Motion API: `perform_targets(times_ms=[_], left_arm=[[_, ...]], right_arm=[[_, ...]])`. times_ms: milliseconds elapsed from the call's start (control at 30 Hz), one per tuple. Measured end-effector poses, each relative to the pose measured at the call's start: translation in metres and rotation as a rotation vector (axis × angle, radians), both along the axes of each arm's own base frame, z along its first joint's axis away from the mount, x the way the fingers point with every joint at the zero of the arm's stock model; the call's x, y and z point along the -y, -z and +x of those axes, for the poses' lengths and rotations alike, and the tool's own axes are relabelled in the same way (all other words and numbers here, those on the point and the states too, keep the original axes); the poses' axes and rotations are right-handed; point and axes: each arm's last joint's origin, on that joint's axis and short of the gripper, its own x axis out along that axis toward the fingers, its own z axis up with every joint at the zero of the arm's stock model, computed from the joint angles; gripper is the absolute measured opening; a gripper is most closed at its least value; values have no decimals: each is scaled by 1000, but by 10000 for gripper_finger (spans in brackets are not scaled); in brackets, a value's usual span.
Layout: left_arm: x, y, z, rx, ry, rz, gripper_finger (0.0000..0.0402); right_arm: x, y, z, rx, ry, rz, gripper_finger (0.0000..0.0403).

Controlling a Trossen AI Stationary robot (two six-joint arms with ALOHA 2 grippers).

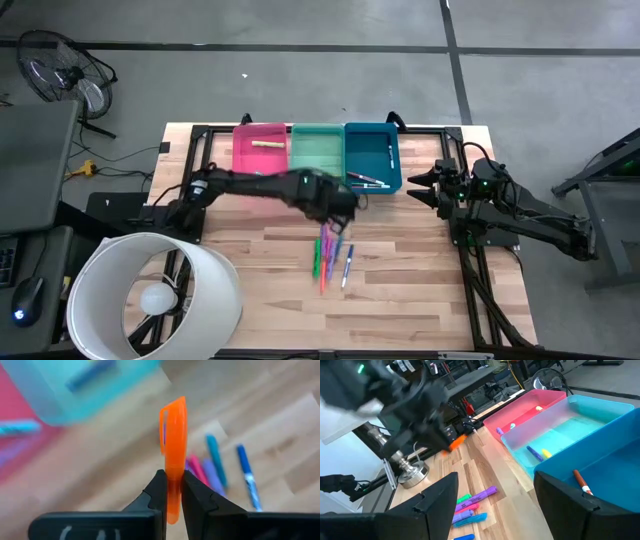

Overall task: Pick & Place Markers
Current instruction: Put the orange pen into the green bin

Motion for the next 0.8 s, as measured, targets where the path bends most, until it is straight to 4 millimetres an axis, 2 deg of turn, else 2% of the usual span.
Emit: perform_targets(times_ms=[100,233,433,667,800], left_arm=[[-23,-8,-2,-30,43,50,27],[-53,-8,-3,-84,132,114,27],[-99,-9,-6,-170,340,186,27],[-136,-9,-10,-236,521,239,27],[-156,3,-7,-283,606,248,27]], right_arm=[[0,0,0,0,0,0,250],[0,0,0,0,0,0,250],[0,0,0,0,0,0,250],[0,0,0,0,0,0,250],[0,0,0,0,0,0,250]])
